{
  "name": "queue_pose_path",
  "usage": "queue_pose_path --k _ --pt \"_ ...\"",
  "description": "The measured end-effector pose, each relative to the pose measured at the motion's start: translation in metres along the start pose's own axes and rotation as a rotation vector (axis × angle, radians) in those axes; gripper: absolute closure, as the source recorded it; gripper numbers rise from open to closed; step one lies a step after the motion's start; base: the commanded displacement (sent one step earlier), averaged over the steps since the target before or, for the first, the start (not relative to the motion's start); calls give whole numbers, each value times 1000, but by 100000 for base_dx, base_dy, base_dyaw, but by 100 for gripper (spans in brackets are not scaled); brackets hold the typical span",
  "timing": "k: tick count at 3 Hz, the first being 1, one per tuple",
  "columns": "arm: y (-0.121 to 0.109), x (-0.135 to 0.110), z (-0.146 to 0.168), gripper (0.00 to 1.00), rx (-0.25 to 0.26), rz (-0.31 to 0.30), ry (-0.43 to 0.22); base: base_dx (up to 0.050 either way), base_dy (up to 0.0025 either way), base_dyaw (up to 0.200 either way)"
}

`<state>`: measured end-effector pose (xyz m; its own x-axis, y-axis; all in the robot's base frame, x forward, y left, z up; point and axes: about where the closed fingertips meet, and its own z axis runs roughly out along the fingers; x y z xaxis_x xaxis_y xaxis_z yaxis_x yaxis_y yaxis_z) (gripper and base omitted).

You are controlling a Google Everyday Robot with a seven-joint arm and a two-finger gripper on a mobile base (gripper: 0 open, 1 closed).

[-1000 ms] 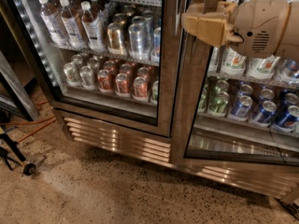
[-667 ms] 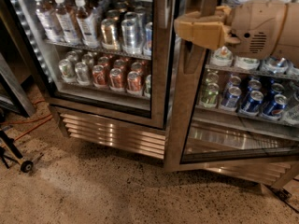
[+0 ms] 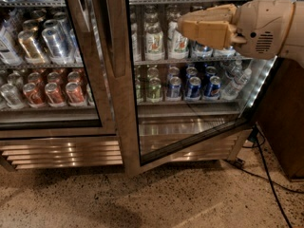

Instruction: Open right fridge door

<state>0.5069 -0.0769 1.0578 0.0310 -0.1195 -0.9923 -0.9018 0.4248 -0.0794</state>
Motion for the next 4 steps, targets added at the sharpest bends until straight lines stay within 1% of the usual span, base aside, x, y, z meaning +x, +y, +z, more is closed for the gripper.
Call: queue_pose_path --k 1,2,3,4 --pt "0 0 0 100 0 0 0 0 0 0" --pt "-9 23 12 100 1 62 14 0 0 0" --pt "-12 60 17 100 21 109 34 0 0 0" --pt "-14 84 21 100 30 129 49 0 0 0"
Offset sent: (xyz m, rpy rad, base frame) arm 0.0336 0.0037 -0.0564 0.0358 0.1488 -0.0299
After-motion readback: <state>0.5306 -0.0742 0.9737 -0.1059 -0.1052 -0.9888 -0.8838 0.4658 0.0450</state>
